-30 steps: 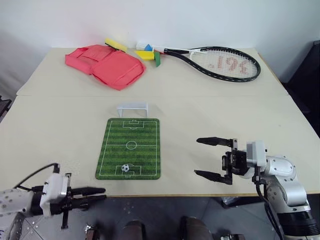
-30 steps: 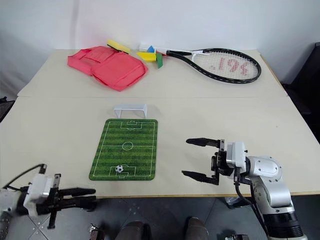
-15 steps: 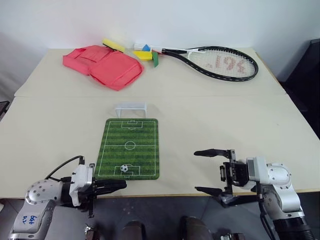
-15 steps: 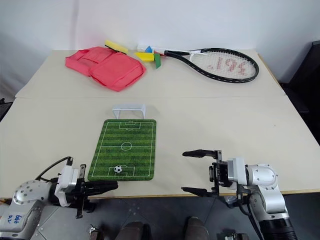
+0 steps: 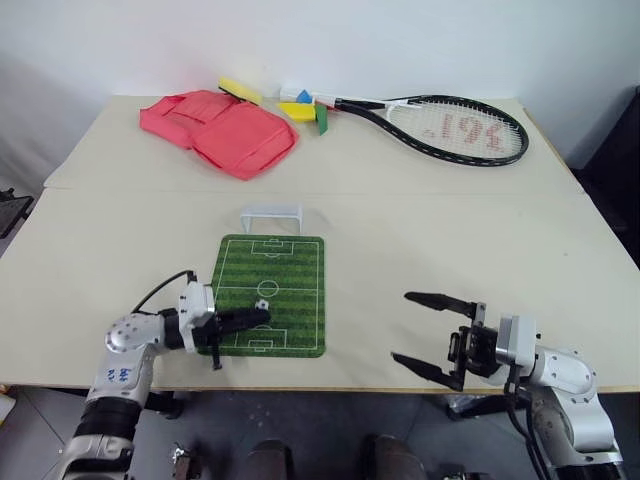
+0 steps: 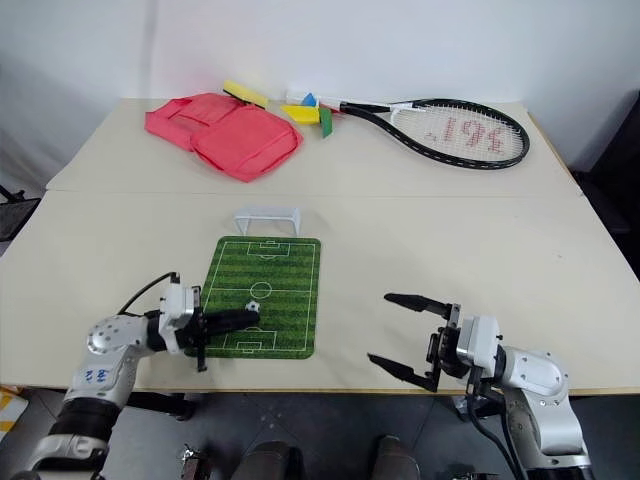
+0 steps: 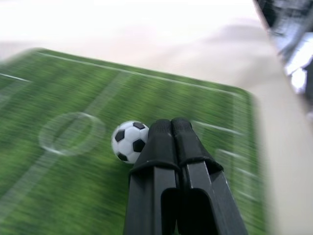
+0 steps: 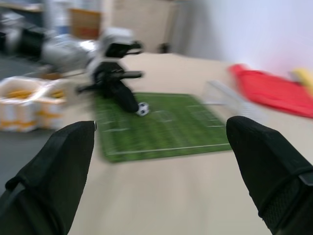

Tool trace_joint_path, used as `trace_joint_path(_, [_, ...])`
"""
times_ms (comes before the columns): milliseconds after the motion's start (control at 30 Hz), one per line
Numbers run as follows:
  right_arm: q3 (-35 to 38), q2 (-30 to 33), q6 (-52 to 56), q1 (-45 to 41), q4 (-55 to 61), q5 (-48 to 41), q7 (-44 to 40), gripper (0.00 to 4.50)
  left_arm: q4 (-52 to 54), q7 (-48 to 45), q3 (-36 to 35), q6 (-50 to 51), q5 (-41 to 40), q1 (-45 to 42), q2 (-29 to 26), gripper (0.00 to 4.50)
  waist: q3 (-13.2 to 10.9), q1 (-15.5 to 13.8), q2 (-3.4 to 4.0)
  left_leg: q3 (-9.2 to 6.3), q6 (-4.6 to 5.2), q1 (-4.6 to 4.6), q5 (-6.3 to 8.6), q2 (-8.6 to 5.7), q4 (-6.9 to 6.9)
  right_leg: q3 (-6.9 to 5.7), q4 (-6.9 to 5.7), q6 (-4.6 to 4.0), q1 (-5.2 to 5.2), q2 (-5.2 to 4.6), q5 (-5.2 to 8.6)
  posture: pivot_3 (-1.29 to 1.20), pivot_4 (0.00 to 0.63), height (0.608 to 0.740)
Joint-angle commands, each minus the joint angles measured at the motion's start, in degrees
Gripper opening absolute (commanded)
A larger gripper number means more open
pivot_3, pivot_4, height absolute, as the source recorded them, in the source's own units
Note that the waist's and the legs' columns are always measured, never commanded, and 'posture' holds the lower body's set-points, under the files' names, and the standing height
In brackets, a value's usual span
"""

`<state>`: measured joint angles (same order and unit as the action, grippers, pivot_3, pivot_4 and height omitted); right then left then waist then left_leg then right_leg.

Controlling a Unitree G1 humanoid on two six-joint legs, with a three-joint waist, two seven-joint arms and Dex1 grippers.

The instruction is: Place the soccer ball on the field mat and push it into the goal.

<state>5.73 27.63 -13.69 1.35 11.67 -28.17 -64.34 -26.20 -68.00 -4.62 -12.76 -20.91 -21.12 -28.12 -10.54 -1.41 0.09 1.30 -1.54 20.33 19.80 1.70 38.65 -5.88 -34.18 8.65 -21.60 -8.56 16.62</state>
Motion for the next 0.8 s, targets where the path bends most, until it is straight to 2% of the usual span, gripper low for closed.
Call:
trace_joint_path(33, [1.27,-2.15,-0.7,-0.32,1.61,4.48,8.54,4.5,-3.66,5.04,-3.18,-3.9,0.4,-4.44,1.15,0.02,0.0,0.02,-0.03,0.0,0.01,0.03,0.0,0.0,0.04,0.0,0.0,0.01,-0.01,0.0,0.0,0.0,0.15,0.74])
trace_joint_path(100, [0.9,-3.82,-0.3,-0.69,1.32,5.83,12.23,4.5,-3.14,5.17,-3.75,-4.56,-0.02,-5.12,0.85,0.02,0.0,0.2,-0.03,0.0,0.01,0.03,0.01,0.0,0.03,0.0,0.0,0.01,-0.02,0.0,0.0,0.0,0.15,0.74])
trace_joint_path(167, [-0.02,-5.26,0.05,-1.35,0.92,6.41,14.52,4.5,1.73,4.26,-5.16,-1.92,-2.5,-2.94,-0.75,0.02,0.0,0.62,-0.03,0.01,0.01,0.03,0.01,0.01,-0.02,0.01,0.0,0.0,-0.06,0.01,0.0,0.0,0.15,0.74])
trace_joint_path(300, [-1.78,-5.55,-0.35,-1.86,0.12,5.82,13.6,4.5,11.17,5.59,-9.88,1.56,-5.47,4.77,-4.8,0.02,0.0,1.77,-0.02,0.03,0.0,0.03,0.01,0.02,-0.15,0.04,0.04,0.0,-0.1,0.01,0.0,0.0,0.15,0.74])
trace_joint_path(400, [-2.41,-5.98,-1.03,-2.89,-1.88,5.72,13.16,4.5,15.61,11.12,-15.72,3.74,-6.87,10.39,-6.32,0.02,-0.01,1.61,-0.02,0.02,0.01,0.01,0.01,0.04,-0.18,0.04,0.06,0.0,-0.1,0.0,0.0,0.0,0.15,0.74])
trace_joint_path(600, [-2.6,-7.7,-2.81,-6.46,-6.95,5.49,13.64,4.5,21.81,24.17,-27.12,7.89,-8.8,20.03,-4.93,0.02,-0.01,1.52,-0.02,-0.01,0.02,0.0,0.03,0.04,-0.16,0.06,0.05,0.0,-0.08,-0.01,0.0,0.0,0.15,0.74])
trace_joint_path(800, [-2.56,-7.65,-4.17,-8.98,-10.36,5.31,12.26,4.5,30.6,30.61,-31.87,10.7,-7.29,31.9,-2.89,0.02,-0.01,1.59,-0.02,0.0,-0.02,-0.01,0.05,0.05,-0.26,0.06,0.1,-0.01,-0.09,-0.01,0.0,0.0,0.15,0.74])
